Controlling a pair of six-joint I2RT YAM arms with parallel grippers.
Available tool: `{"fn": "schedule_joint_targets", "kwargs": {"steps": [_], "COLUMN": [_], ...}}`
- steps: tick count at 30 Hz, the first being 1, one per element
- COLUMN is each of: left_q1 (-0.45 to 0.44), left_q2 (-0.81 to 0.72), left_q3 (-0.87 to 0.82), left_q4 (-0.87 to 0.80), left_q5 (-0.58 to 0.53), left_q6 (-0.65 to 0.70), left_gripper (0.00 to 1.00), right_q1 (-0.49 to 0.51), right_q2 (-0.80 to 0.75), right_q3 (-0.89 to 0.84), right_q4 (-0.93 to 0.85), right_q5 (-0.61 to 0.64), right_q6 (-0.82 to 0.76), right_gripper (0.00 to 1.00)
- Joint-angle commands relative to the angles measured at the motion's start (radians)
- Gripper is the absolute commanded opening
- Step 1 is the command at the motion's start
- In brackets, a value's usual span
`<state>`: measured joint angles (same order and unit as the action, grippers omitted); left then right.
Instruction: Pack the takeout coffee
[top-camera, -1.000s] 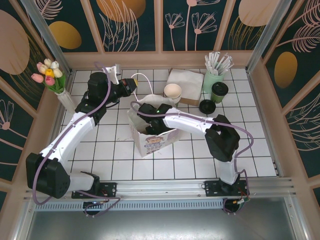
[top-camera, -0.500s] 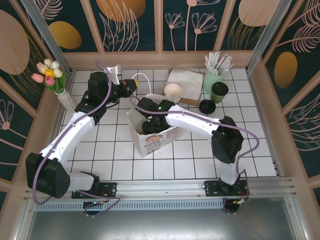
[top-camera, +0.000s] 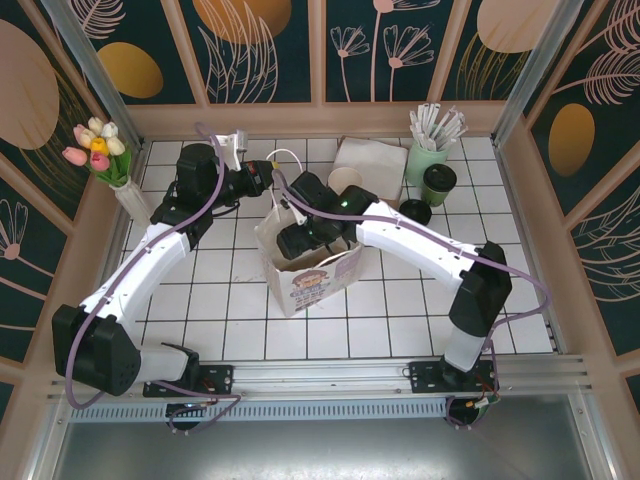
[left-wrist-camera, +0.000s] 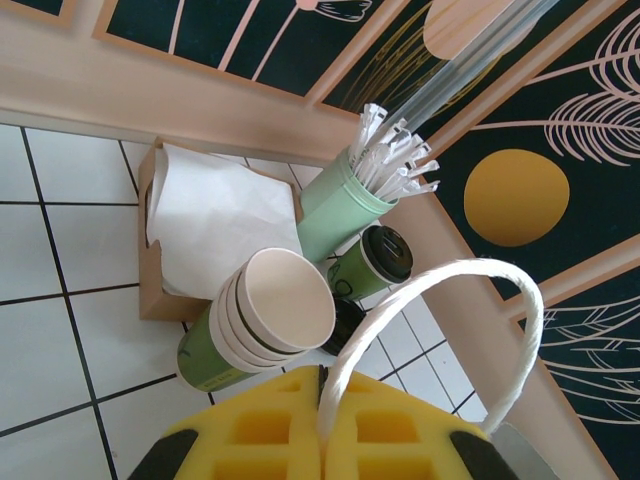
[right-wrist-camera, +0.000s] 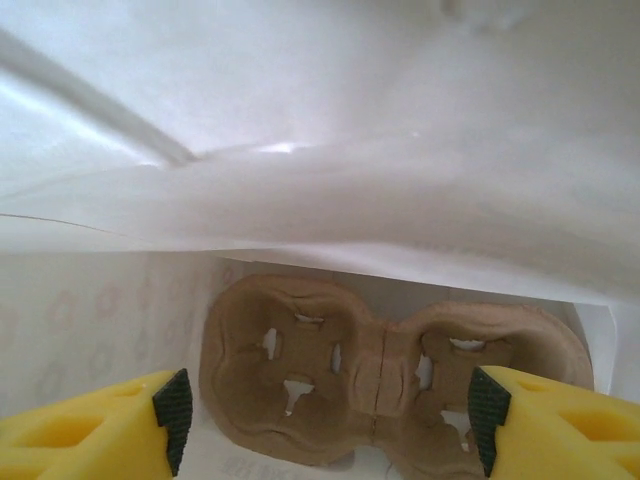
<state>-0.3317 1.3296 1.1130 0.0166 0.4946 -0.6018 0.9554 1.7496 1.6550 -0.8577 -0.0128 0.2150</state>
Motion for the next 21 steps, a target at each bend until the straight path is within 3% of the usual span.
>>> {"fn": "schedule_joint_targets", "kwargs": {"steps": [1,8,14,21], "left_q1": [0.003,0.003,0.003,0.003], "left_q2": [-0.009,-0.011,-0.025,-0.025], "left_q3": [0.015,0.007,-0.012,-0.006], "left_q4": [-0.016,0.011,0.031,0.020], "left_q5": [0.029,0.083,0.127,0.166], "left_q6": [0.026,0.029,0.051,0.071], "left_gripper": [0.00,0.00,0.00,0.00], "right_q1": [-0.007,-0.060,-0.138,-0.209], "right_q2": [-0.060,-0.155,-0.200,-0.190], "right_q3": [0.044,0.074,0.033,0.045], "right_q4": [0.003,0.034,0.175,0.173], "right_q5": [-0.023,-0.046,-0.074,-0.161], "right_q6": [-0.055,-0.176,-0.334,-0.559], "right_gripper": [0.80,0.90,0.90,0.90]}}
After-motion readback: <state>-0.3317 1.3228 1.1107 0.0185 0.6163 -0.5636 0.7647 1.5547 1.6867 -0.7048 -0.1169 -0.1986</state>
